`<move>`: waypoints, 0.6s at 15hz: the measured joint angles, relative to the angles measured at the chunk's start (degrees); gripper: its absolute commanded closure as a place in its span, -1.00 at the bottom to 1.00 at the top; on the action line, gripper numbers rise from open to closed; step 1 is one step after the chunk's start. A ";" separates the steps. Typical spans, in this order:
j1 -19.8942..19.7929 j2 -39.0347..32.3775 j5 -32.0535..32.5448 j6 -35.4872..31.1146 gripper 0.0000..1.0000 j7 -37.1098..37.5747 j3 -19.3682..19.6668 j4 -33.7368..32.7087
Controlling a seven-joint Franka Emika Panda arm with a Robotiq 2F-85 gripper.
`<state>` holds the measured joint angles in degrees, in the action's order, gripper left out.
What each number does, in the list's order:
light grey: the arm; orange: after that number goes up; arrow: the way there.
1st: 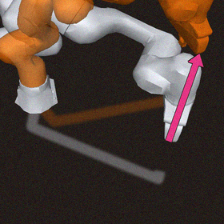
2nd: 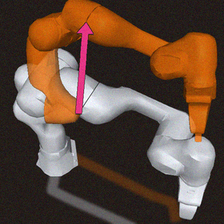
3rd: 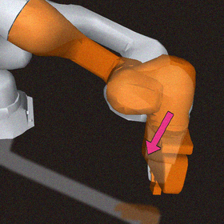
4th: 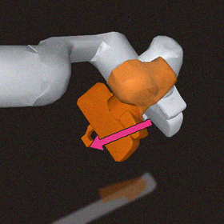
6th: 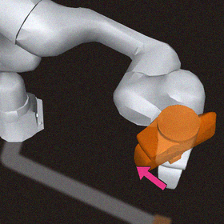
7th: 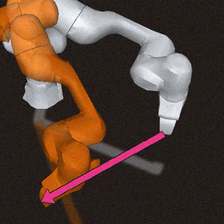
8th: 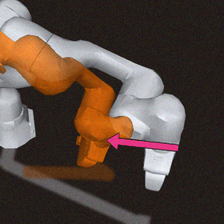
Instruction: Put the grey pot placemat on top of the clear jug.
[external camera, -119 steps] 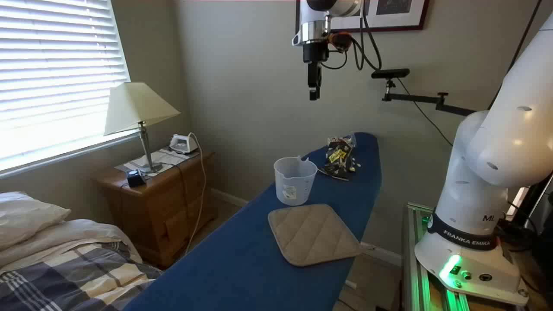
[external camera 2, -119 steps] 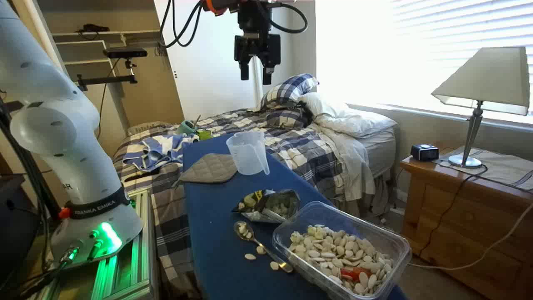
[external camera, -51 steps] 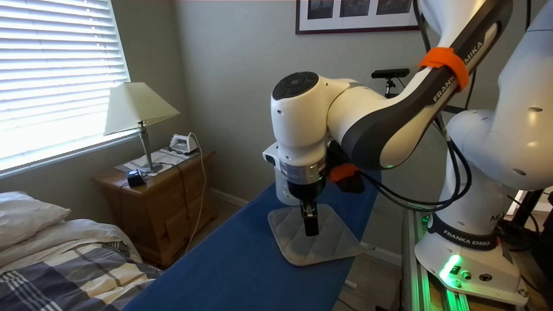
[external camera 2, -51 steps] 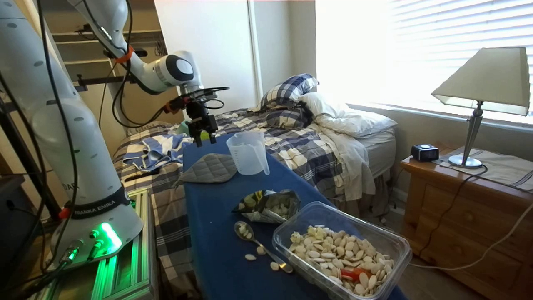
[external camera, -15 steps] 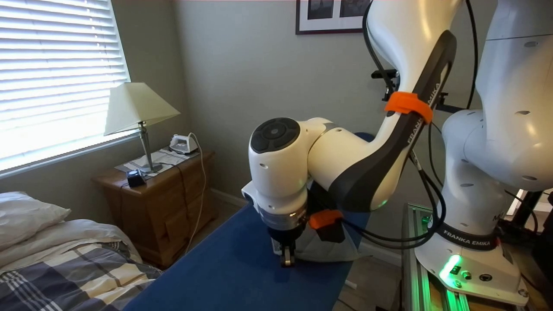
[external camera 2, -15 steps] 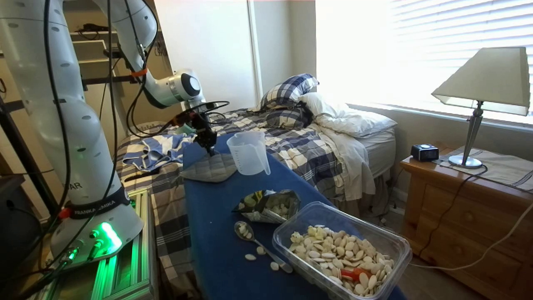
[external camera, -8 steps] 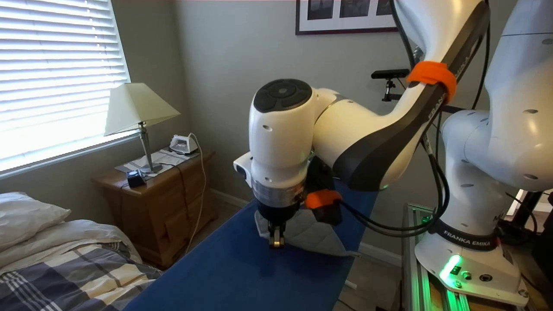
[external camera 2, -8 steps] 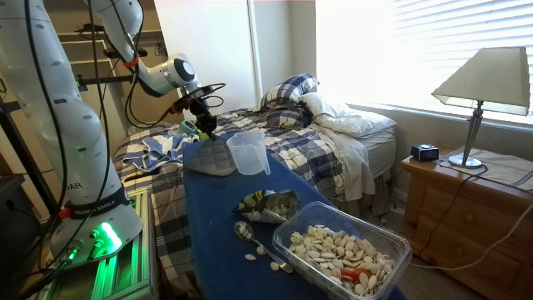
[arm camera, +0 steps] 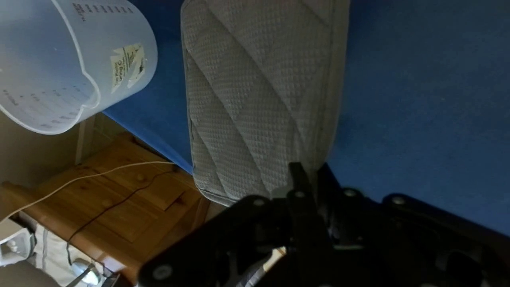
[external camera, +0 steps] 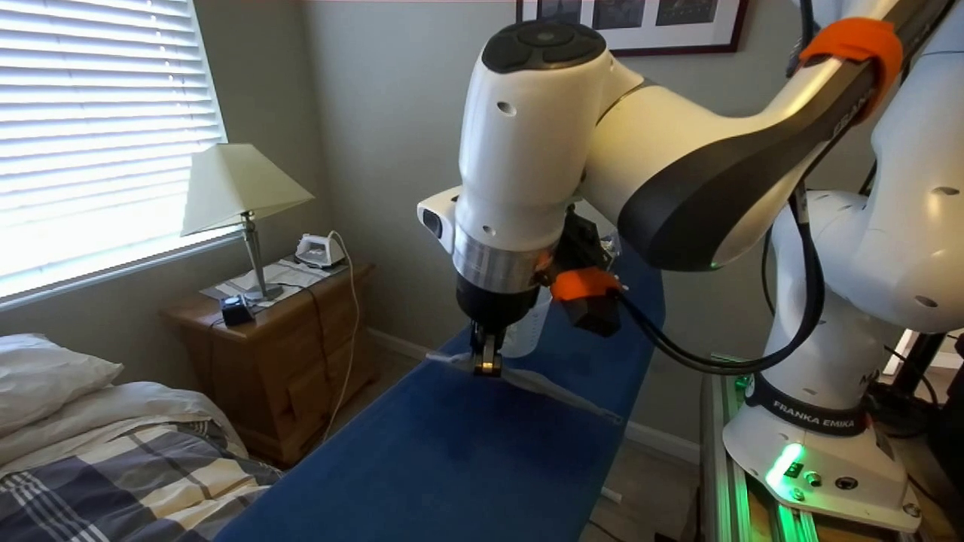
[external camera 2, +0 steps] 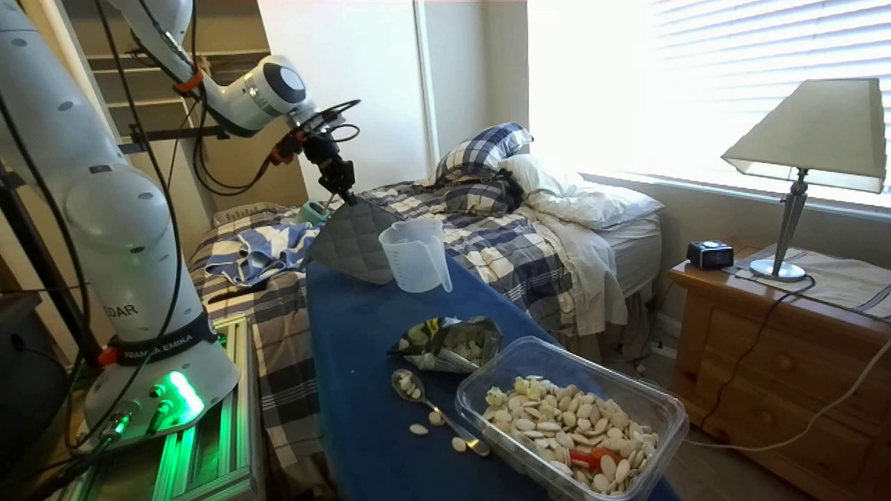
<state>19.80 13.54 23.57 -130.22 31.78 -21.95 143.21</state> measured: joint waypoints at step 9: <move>-0.78 0.25 6.29 2.88 0.95 -5.56 -2.33 -5.53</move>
<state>19.01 13.79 29.85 -127.34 26.22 -24.29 137.68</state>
